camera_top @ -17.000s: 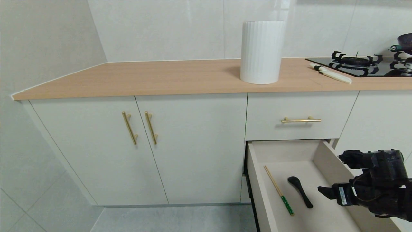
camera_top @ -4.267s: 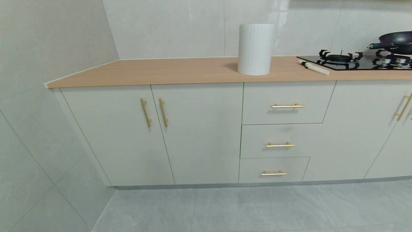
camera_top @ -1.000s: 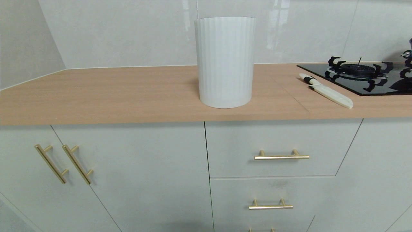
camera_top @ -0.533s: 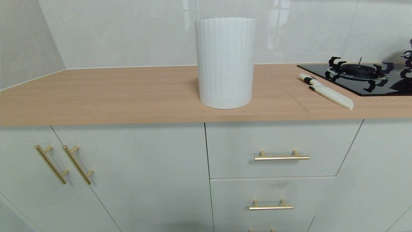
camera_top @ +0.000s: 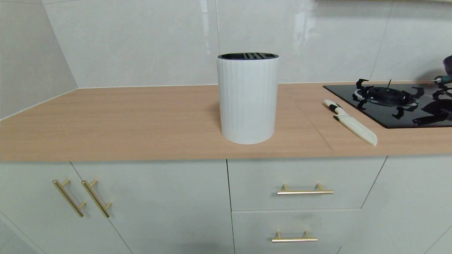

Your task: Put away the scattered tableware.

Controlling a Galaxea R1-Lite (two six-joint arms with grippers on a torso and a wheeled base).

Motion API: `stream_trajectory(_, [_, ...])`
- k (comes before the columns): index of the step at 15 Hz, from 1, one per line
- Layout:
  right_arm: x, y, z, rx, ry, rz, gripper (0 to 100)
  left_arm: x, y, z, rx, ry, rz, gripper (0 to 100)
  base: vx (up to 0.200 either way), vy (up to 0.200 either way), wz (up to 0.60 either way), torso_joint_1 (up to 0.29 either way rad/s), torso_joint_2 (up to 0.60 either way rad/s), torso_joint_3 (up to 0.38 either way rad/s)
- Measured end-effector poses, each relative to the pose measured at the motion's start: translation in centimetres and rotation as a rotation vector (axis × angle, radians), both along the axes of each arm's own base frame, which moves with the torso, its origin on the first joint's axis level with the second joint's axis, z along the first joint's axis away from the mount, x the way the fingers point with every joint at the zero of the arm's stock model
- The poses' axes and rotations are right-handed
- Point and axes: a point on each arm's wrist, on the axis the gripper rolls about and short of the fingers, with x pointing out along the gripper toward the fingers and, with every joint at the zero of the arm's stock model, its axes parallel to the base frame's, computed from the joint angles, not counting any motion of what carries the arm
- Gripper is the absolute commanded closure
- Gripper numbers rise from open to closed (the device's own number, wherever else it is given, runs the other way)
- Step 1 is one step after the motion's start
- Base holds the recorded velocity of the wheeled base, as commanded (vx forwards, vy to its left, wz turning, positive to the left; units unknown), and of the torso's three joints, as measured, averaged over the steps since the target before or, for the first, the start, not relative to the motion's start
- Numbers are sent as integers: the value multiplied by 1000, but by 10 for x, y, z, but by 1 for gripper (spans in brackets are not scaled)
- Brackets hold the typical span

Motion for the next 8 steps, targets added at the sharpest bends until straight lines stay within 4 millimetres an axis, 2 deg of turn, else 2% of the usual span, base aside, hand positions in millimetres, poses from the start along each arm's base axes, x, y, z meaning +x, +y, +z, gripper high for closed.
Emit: stream_trajectory(8, [0,0,0,0,0,0,0,0,0,0,0,0,0,0,0,0,0,165,-475,-311])
